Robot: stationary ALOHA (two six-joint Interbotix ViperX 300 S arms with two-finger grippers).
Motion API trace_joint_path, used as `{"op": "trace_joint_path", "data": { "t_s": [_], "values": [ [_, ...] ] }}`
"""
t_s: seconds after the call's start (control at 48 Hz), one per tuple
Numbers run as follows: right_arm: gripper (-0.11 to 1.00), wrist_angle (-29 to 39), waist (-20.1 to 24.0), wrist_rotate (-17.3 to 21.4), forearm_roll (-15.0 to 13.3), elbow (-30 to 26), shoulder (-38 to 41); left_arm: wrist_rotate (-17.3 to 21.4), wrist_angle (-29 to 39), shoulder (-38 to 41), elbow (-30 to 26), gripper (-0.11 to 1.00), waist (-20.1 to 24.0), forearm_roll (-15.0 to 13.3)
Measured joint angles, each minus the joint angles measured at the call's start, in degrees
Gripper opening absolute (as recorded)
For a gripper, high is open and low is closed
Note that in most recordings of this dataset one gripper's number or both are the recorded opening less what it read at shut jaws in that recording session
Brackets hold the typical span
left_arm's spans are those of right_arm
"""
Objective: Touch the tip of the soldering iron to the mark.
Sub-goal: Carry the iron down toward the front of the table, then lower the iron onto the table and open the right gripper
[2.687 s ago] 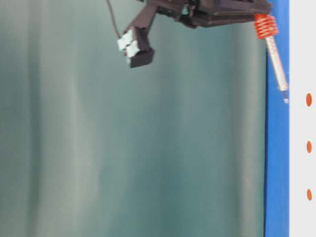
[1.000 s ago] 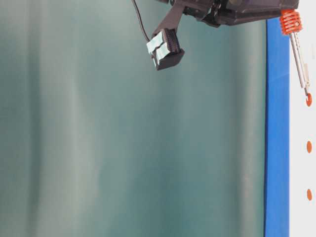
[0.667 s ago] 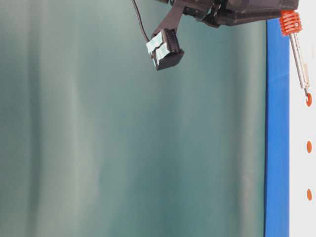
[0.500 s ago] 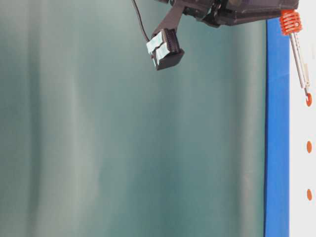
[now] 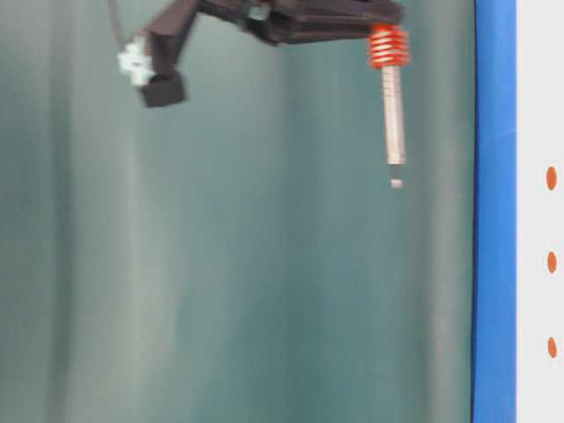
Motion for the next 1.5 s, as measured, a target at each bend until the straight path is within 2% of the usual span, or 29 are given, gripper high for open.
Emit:
{"op": "trace_joint_path", "data": {
  "t_s": [0.375, 0.521, 0.646, 0.854, 1.0, 1.125, 1.312, 1.416, 1.5],
  "values": [
    [0.06, 1.8, 0.0, 1.2, -0.8, -1.1, -1.1, 0.0, 0.0, 0.0, 0.1, 0.0, 0.0, 0.0],
    [0.06, 1.8, 0.6, 4.2, -0.8, -1.0, -1.2, 0.0, 0.0, 0.0, 0.1, 0.0, 0.0, 0.0],
    [0.06, 1.9, 4.1, 8.0, -0.8, -0.4, -2.2, 0.0, 0.0, 0.0, 0.0, 0.0, 0.0, 0.0],
    [0.06, 1.4, 12.2, 17.3, -1.0, 1.7, -4.5, 0.0, 0.0, 0.0, 0.0, 0.0, 0.0, 0.0],
    [0.06, 1.2, 19.2, 24.1, -2.5, 2.3, -5.2, -0.2, 0.0, 0.0, 0.1, 0.0, 0.0, 0.0],
    [0.06, 1.1, 25.9, 31.8, -5.4, 2.3, -5.1, -0.3, 0.0, 0.0, 0.0, 0.0, 0.0, 0.0],
    [0.06, 1.1, 35.2, 45.6, -11.8, 2.3, -3.1, -0.6, 0.0, 0.0, 0.0, 0.0, 0.0, 0.0],
    [0.06, 1.6, 39.0, 51.2, -14.6, 2.1, -1.7, -0.7, 0.0, 0.0, 0.1, 0.0, 0.0, 0.0],
    [0.06, 2.1, 40.9, 53.6, -15.7, 1.8, -0.4, -0.6, 0.0, 0.0, 0.1, 0.0, 0.0, 0.0]
  ]
}}
